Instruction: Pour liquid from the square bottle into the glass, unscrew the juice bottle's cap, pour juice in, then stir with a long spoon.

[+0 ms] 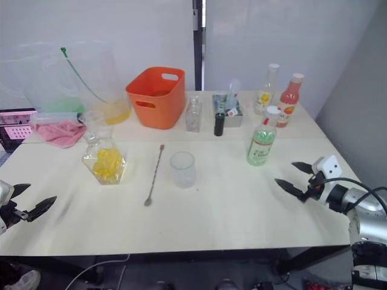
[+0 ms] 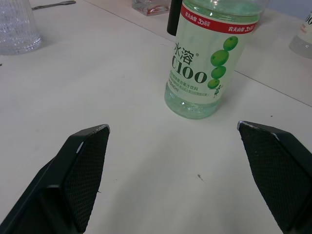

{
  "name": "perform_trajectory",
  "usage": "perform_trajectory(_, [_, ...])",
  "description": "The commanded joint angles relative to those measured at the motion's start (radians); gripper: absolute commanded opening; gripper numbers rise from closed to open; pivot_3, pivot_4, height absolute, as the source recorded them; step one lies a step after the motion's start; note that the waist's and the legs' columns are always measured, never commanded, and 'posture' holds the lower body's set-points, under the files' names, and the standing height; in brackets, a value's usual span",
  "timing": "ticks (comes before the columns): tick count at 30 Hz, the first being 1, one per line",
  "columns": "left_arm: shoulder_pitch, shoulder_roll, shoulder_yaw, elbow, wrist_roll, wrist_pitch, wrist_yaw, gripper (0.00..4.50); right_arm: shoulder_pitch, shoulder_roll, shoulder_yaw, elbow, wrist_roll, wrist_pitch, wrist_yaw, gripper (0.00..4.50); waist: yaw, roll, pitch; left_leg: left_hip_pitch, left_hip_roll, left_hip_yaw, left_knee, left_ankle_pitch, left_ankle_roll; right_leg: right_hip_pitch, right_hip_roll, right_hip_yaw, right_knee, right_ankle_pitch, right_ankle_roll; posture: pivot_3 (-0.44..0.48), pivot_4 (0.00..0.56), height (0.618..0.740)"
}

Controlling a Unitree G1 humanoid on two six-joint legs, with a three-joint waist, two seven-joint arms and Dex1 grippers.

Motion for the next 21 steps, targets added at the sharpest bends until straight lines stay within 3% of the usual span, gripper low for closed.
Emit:
perform_trajectory(1, [-0.018, 0.005, 0.01, -0.012, -0.009, 0.012, 0.015, 4.5, 0.002, -0.005, -0.029, -0.057, 0.027, 0.012, -0.006, 4.46, 0.0, 0.0, 0.0, 0.0, 0.0, 0.0, 0.0, 0.0, 0.0, 0.0, 0.0, 0.0, 0.0, 0.0, 0.0, 0.0, 0.15, 0.74])
perform_trajectory(7, [0.033, -0.109, 0.084, -0.136, -0.064, 0.045, 0.105, 4.5, -0.058, 0.009, 0.032, -0.206, 0.118, 0.198, 0.078, 4.46, -0.004, 0.0, 0.0, 0.0, 0.0, 0.0, 0.0, 0.0, 0.0, 0.0, 0.0, 0.001, 0.0, 0.0, 0.0, 0.0, 0.15, 0.74])
perform_trajectory(13, [0.173, -0.3, 0.114, -0.385, -0.049, 0.029, 0.263, 4.5, -0.188, 0.013, 0.134, -0.322, 0.168, 0.36, 0.189, 4.46, 0.002, 0.0, 0.0, 0.0, 0.001, 0.002, 0.001, -0.001, 0.0, -0.001, -0.001, 0.002, 0.0, 0.0, 0.0, 0.0, 0.15, 0.74])
perform_trajectory(21, [0.245, -0.566, -0.04, -0.63, 0.017, 0.012, 0.448, 4.5, -0.257, 0.061, 0.196, -0.424, 0.203, 0.407, 0.259, 4.46, 0.037, -0.002, 0.0, -0.002, -0.002, 0.002, 0.003, -0.001, -0.001, 0.0, -0.003, 0.002, -0.001, 0.001, 0.002, 0.0, 0.15, 0.74])
